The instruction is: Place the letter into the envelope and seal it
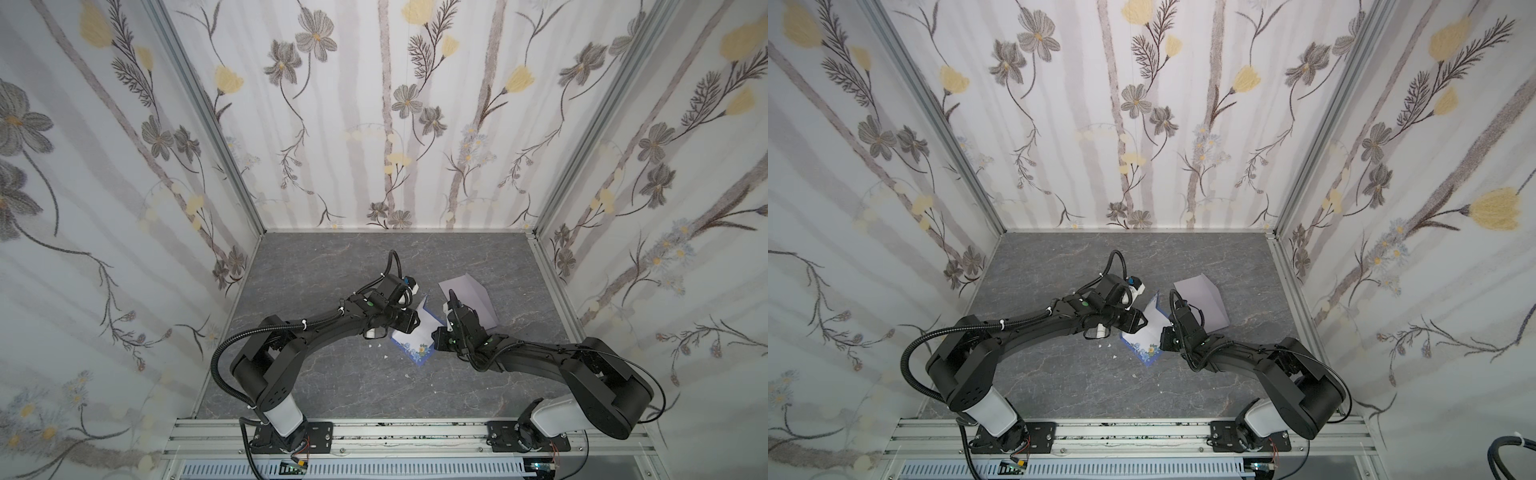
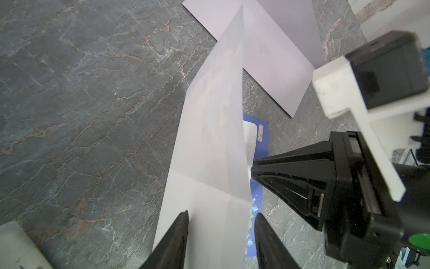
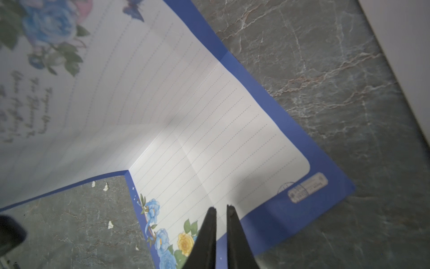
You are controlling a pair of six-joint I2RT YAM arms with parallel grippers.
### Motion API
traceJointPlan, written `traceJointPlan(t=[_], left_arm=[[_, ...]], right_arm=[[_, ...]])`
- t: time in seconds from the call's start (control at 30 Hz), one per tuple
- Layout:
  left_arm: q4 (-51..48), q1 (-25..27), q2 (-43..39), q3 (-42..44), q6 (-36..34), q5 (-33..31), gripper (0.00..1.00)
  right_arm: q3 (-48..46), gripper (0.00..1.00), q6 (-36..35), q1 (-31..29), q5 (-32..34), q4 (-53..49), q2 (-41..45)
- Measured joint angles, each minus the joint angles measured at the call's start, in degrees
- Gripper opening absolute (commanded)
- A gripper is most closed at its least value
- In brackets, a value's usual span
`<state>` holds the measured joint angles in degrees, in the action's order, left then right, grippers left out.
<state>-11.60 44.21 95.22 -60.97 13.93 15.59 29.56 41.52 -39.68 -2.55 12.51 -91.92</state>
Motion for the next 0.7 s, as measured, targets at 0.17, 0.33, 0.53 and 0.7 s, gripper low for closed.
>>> traceJointPlan(t=[0.17, 0.33, 0.53, 0.7], left_arm=[[-0.2, 0.5, -0.1, 0.3, 0.0, -1.3, 0.48], [-0.3, 1.2, -0.4, 0.5, 0.0, -2.6, 0.48], [-0.4, 1.8, -0.5, 0.5, -0.2, -4.1, 0.47], [-0.4, 2.4, -0.6, 0.5, -0.4, -4.9, 0.47]], right_arm=[[0.1, 0.40, 0.8, 1.2, -1.0, 0.5, 4.8], [2.8, 0.50, 1.5, 1.8, -1.4, 0.5, 9.0], [8.7, 0.56, 1.9, 2.1, -1.5, 0.1, 7.8], [12.5, 0.59, 2.3, 2.1, -1.1, -0.4, 4.2]])
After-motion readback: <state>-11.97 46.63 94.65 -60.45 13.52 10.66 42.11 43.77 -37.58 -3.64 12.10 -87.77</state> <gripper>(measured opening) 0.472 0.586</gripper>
